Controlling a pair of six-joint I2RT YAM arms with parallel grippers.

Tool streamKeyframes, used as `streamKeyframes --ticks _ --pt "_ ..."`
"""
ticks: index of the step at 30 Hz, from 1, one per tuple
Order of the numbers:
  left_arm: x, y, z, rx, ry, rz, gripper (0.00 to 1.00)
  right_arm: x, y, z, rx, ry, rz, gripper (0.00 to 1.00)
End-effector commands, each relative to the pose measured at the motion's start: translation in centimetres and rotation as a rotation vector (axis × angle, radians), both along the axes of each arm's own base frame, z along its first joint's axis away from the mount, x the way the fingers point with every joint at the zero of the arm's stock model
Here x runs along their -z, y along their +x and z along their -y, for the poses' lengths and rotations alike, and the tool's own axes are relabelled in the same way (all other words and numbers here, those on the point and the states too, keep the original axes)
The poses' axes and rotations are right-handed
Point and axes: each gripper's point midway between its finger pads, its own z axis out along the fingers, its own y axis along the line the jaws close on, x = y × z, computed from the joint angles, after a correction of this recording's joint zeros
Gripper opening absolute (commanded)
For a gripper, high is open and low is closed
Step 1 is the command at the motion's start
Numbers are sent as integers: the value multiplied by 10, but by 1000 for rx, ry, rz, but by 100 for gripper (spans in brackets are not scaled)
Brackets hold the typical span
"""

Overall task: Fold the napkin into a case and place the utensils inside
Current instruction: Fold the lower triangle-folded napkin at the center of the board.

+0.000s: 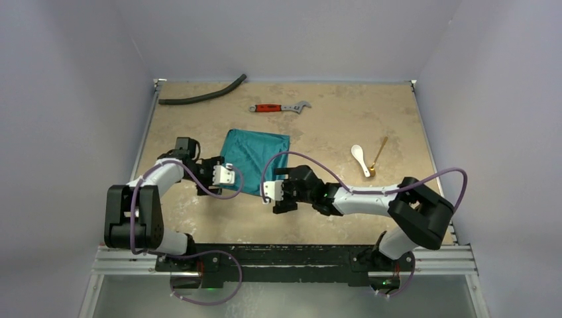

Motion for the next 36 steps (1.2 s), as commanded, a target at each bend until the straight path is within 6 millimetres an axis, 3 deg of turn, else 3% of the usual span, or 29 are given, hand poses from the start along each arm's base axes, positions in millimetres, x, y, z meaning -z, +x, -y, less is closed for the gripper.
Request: streamKeyframes --ticks 1,5,14,16,19,23,31,36 --pt "0 19 6 56 -21 90 70 -13 1 -23 -62 64 28 97" --pt "3 25 4 48 -9 108 54 -3 -2 -34 -78 83 -25 94" --pt "9 28 1 56 10 87 44 4 6 -44 -45 117 -89 88" --pt "6 30 2 58 5 88 37 5 9 -43 -31 121 -98 86" --pt "5 32 1 62 9 77 18 7 14 -44 -7 134 -113 82" --pt "4 34 0 66 15 64 6 9 19 -46 34 149 -152 74" --pt "-5 36 2 68 3 31 0 10 23 -45 83 185 -174 62" --pt "-10 35 2 74 3 28 0 5 33 -49 118 218 -142 63"
